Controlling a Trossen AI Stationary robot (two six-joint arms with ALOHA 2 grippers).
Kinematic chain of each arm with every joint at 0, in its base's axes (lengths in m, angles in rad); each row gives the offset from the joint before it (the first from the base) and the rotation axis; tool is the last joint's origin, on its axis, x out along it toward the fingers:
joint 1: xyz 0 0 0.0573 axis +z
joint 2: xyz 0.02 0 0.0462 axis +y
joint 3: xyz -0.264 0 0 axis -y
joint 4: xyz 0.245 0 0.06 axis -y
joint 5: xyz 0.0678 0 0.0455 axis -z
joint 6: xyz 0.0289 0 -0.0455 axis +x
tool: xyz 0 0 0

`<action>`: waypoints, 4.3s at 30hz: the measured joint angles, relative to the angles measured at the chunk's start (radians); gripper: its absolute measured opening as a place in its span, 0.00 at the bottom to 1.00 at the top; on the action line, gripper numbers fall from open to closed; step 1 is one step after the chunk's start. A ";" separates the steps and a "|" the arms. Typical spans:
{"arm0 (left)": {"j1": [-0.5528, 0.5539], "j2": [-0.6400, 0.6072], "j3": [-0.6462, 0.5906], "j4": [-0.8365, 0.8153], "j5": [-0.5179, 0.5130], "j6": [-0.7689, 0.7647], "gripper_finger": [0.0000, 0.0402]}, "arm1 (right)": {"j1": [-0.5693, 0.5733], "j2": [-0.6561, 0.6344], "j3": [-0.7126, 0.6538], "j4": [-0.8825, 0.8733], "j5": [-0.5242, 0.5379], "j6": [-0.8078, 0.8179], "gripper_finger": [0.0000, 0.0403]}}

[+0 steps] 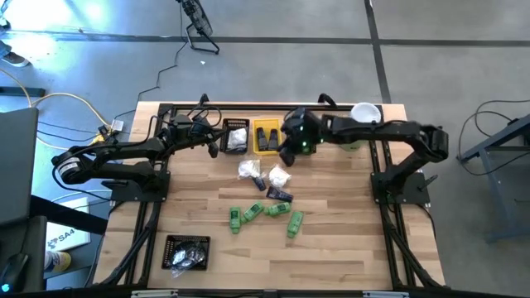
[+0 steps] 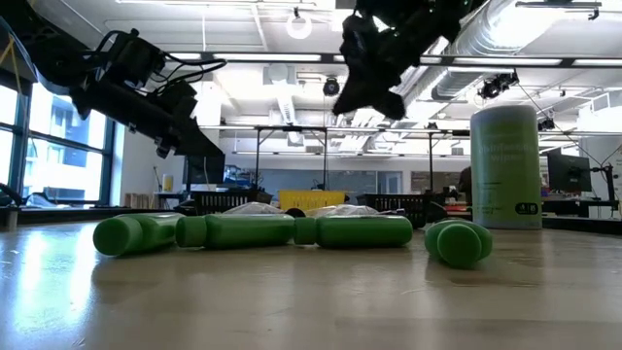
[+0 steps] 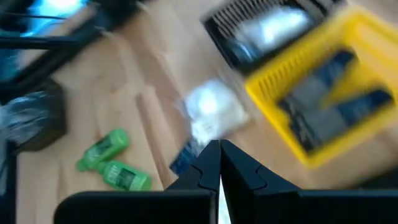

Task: Pick & Place Travel size toiletries
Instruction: Put the green shampoo bottle into the top right black bin

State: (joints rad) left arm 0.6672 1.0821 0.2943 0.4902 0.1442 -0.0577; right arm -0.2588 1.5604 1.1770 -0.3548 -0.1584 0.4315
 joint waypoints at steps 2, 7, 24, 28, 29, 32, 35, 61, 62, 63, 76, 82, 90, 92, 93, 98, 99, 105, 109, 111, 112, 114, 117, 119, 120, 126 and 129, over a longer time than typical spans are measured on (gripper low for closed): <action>0.000 0.000 0.000 0.000 0.000 0.000 0.00 | 0.046 0.000 0.000 -0.057 0.070 0.106 0.01; 0.000 0.000 0.000 0.000 0.000 0.000 0.00 | 0.168 0.000 0.000 -0.168 0.137 0.399 0.01; 0.000 0.000 0.000 0.000 0.000 0.000 0.00 | 0.539 0.000 0.000 -0.301 0.051 1.246 0.01; 0.000 0.000 0.000 0.000 0.000 0.000 0.00 | 0.610 0.000 0.000 -0.294 0.060 1.347 0.01; 0.000 0.000 0.000 0.000 0.000 0.000 0.00 | 0.624 0.000 0.000 -0.295 0.060 1.366 0.02; 0.000 0.000 0.000 0.000 0.001 0.000 0.00 | 0.655 0.010 0.000 -0.293 0.052 1.417 0.08; 0.000 0.000 0.000 0.000 0.001 0.000 0.00 | 0.677 0.023 -0.002 -0.295 0.054 1.435 0.19; 0.000 0.000 0.000 -0.030 0.005 -0.004 0.00 | 0.662 0.319 -0.001 -0.245 0.269 1.581 0.65; 0.000 0.000 0.000 -0.030 0.005 -0.004 0.00 | 0.655 0.323 0.001 -0.260 0.275 1.581 0.63; 0.000 0.000 0.000 -0.030 0.005 -0.004 0.00 | 0.650 0.325 0.001 -0.282 0.286 1.582 0.61; 0.000 0.000 0.000 -0.030 0.005 -0.004 0.00 | 0.551 0.321 0.000 -0.408 0.239 1.333 0.43; 0.000 0.000 0.000 -0.030 0.005 -0.004 0.00 | 0.519 0.321 0.000 -0.409 0.239 1.252 0.43; 0.000 0.000 0.000 -0.030 0.004 -0.004 0.00 | 0.514 0.321 0.000 -0.409 0.239 1.186 0.41; 0.000 0.000 0.000 -0.030 0.005 -0.004 0.00 | 0.516 0.319 0.000 -0.409 0.238 1.180 0.41; 0.000 0.000 0.000 -0.030 0.005 -0.004 0.00 | 0.519 0.315 0.000 -0.412 0.237 1.177 0.40; 0.000 0.000 0.000 -0.044 0.004 -0.004 0.00 | 0.527 0.277 -0.001 -0.425 0.243 1.167 0.40; 0.000 0.000 0.000 -0.048 0.005 -0.004 0.00 | 0.528 0.263 -0.001 -0.427 0.254 1.165 0.40; 0.000 0.000 0.000 -0.052 0.004 -0.004 0.00 | 0.523 0.164 -0.001 -0.433 0.356 1.160 0.40; 0.000 0.000 0.000 -0.053 0.004 -0.004 0.00 | 0.501 0.095 -0.001 -0.455 0.447 1.156 0.40; 0.000 0.000 0.000 -0.053 0.004 -0.004 0.00 | 0.478 0.065 0.000 -0.458 0.493 1.134 0.40; 0.000 0.000 0.000 -0.054 0.004 -0.004 0.00 | 0.468 0.047 0.000 -0.465 0.510 1.120 0.40; 0.000 0.000 0.000 -0.054 0.004 -0.004 0.00 | 0.436 0.020 0.000 -0.474 0.540 1.074 0.40; 0.000 0.000 0.000 -0.054 0.004 -0.004 0.00 | 0.377 -0.010 0.000 -0.480 0.559 0.990 0.40; 0.000 0.000 0.000 -0.054 0.004 -0.004 0.00 | 0.329 -0.018 0.000 -0.474 0.573 0.918 0.40; 0.000 0.000 0.000 -0.054 0.004 -0.004 0.00 | 0.305 -0.022 0.000 -0.469 0.580 0.884 0.40; 0.000 0.000 0.000 -0.053 0.004 -0.004 0.00 | 0.135 -0.039 0.000 -0.418 0.534 0.641 0.40; 0.000 0.000 0.000 -0.053 0.004 -0.004 0.00 | 0.051 -0.039 0.000 -0.383 0.497 0.525 0.40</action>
State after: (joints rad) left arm 0.6672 1.0817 0.2939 0.4374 0.1486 -0.0614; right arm -0.2083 1.5217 1.1770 -0.7376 0.3384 0.9560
